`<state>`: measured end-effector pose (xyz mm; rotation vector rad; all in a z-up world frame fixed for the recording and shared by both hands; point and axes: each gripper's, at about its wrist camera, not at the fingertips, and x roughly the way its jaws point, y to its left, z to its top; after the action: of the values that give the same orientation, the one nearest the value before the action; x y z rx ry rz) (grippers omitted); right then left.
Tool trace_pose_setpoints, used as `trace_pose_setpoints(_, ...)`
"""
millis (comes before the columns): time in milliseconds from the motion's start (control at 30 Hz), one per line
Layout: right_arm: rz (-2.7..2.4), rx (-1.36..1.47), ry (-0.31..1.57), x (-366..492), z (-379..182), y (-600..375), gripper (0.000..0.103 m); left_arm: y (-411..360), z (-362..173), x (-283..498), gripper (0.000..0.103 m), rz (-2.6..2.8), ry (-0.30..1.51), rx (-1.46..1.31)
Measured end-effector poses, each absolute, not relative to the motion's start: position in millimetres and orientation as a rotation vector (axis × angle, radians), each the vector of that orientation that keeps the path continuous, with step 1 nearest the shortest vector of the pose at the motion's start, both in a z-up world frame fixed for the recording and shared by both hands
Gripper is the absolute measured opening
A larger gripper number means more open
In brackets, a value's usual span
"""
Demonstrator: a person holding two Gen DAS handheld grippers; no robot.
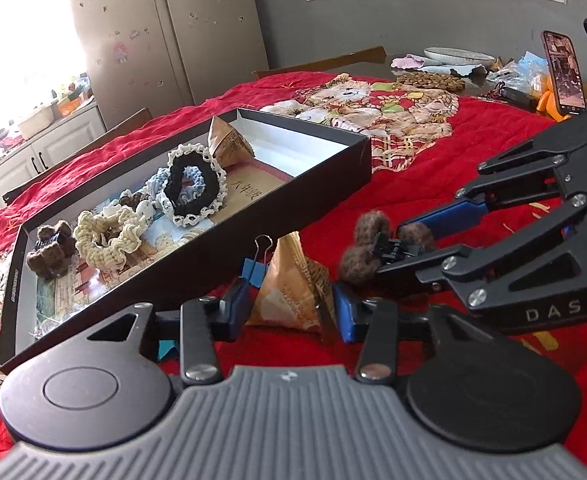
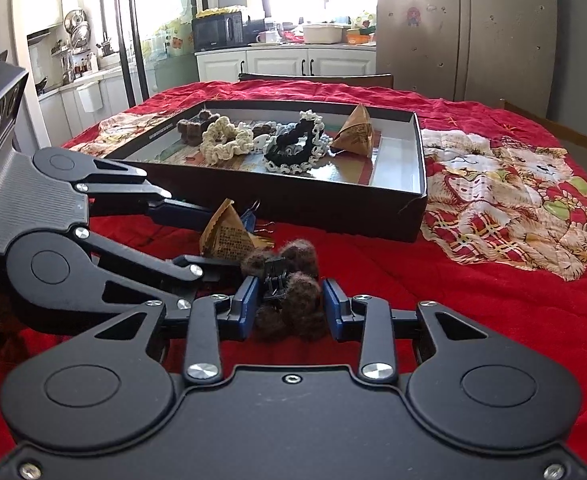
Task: Organize objects
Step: 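Grasp the paper pyramid packet with the left tool while the right tool grasps the brown pom-pom clip, then lift the packet and pom-pom clip and carry them over the box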
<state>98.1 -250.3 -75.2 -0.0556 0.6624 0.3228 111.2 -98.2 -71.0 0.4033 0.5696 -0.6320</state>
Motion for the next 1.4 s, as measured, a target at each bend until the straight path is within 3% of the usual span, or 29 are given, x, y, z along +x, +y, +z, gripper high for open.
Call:
trace_pose_setpoints(300, 0.319, -0.079, 0.656, 97, -77, -246, 0.032, -95, -69, 107, 0.038, -0.638, 0.556, 0.403)
trace_pose_setpoints(1400, 0.322, -0.046, 0.603, 77, -51, -255, 0.029, -74, -43, 86, 0.037, -0.664, 0.52, 0.31)
